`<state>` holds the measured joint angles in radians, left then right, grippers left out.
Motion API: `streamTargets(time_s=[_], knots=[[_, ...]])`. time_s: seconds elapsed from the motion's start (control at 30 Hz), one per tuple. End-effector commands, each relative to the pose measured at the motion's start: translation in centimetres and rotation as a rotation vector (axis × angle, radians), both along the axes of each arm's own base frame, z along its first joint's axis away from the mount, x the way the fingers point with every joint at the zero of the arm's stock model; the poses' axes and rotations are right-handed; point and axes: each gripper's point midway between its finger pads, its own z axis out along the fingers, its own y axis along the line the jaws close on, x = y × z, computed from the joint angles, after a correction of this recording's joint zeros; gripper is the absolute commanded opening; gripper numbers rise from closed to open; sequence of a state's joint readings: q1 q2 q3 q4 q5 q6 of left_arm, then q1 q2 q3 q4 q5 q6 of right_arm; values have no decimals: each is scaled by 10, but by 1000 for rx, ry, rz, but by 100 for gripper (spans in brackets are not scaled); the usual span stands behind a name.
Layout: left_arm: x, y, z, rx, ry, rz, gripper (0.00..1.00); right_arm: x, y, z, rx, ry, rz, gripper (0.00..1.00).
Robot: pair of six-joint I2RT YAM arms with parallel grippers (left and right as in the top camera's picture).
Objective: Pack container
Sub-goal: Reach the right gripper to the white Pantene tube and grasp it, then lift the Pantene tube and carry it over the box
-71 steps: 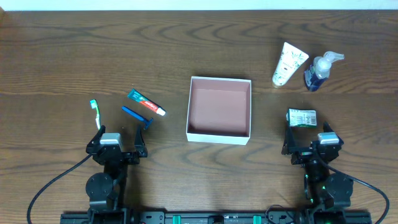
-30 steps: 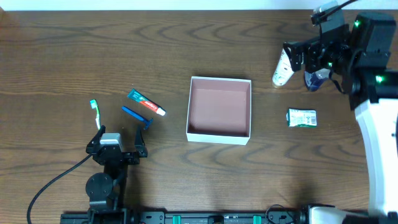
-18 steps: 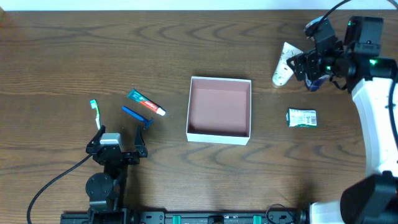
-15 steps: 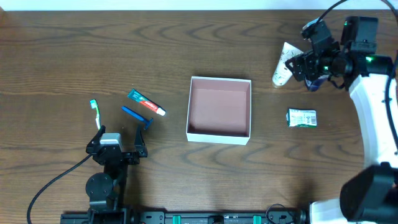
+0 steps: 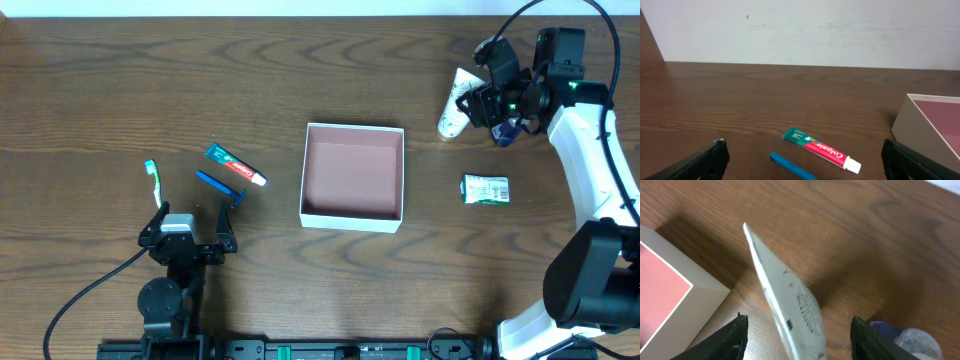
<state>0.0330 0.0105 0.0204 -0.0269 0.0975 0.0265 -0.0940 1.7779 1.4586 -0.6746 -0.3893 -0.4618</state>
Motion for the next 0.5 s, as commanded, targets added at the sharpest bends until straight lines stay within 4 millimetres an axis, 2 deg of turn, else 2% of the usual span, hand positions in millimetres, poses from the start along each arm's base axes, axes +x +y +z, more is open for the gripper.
streamTargets(time_s=[0.0, 0.13, 0.37, 0.47], knots=[[-1, -1, -16, 2, 48, -6, 98, 7, -1, 10, 4, -42, 11, 64], [-1, -1, -16, 2, 48, -6, 98, 11, -1, 14, 7, -62, 10, 63], [-1, -1, -16, 2, 48, -6, 98, 15, 0, 19, 10, -86, 10, 39], [-1, -1, -16, 2, 48, -6, 98, 17, 1, 24, 15, -98, 14, 32]])
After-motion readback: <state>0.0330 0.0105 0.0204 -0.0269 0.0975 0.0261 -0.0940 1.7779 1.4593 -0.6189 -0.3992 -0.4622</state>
